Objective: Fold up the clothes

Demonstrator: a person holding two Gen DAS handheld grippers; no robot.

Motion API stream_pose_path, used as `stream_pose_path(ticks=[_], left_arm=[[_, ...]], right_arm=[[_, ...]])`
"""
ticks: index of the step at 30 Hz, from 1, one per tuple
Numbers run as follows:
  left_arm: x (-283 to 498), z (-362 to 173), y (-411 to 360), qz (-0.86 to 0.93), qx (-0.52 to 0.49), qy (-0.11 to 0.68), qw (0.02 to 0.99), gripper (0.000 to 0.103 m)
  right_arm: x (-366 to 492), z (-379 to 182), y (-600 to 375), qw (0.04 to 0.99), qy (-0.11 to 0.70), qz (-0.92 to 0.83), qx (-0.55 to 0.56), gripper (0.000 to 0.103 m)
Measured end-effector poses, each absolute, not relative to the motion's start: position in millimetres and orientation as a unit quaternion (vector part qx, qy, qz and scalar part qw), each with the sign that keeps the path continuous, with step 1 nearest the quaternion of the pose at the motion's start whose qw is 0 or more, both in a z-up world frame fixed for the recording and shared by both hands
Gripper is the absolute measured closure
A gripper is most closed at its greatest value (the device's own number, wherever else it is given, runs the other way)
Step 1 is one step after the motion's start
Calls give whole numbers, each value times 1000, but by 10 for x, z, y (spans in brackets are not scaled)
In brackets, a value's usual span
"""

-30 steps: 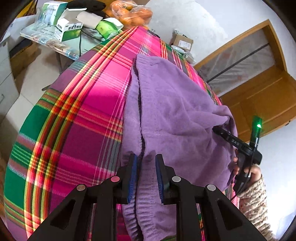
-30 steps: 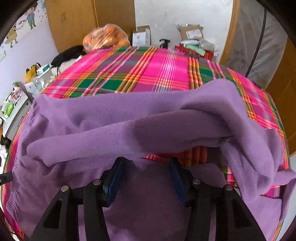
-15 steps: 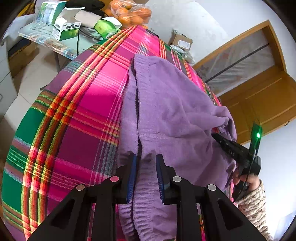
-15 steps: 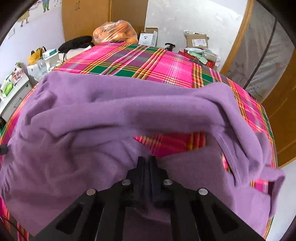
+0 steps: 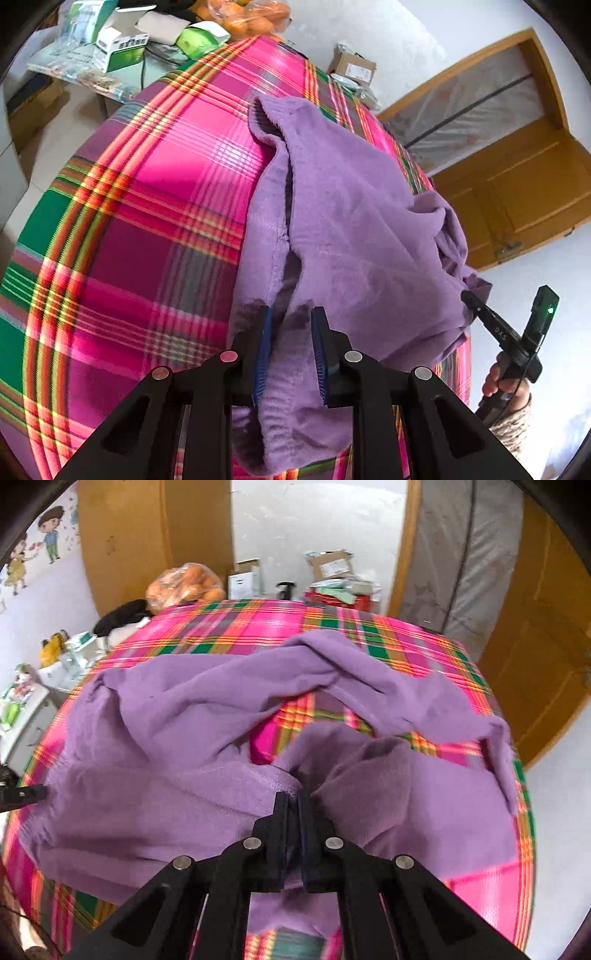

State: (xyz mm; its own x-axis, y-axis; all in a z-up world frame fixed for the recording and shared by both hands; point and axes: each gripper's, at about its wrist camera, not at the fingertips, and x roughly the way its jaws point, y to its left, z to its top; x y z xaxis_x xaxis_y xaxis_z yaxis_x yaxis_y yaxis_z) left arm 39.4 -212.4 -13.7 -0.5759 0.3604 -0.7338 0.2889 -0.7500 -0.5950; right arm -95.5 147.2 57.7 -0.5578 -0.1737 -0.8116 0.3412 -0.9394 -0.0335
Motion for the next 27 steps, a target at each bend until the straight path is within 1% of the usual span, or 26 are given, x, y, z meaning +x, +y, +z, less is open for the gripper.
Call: stream_pose_path(ticks=[4,7,13,16,19,23,27], left_arm=[[415,-146,-2035,809,-468,-355,38,81],[431,-145,-1948,805,-476,-351,51,81],[465,-181,-1742,795,-486,-353,82,81],[496,-202,-1700,788,-494,-357,92,81],[564,-220,-1668,784,-496,-361,100,81],[704,-217,-1651,783,-494,-362,106,81],[785,-209,-1598,779,-502,-357,115,81]], right_arm=[[-903,539,1575,125,83,-882,446,98],[-879,599,1624,102,92,-892,431,98],[-921,520,1633,70,104,-892,434,97],[-797,548,1600,60,99,-905,408,96],[-614,616,1582,73,74,-918,382,92],[-262,636,1457,116,45,-925,360,85],[28,522,1278,182,24,-911,369,85]])
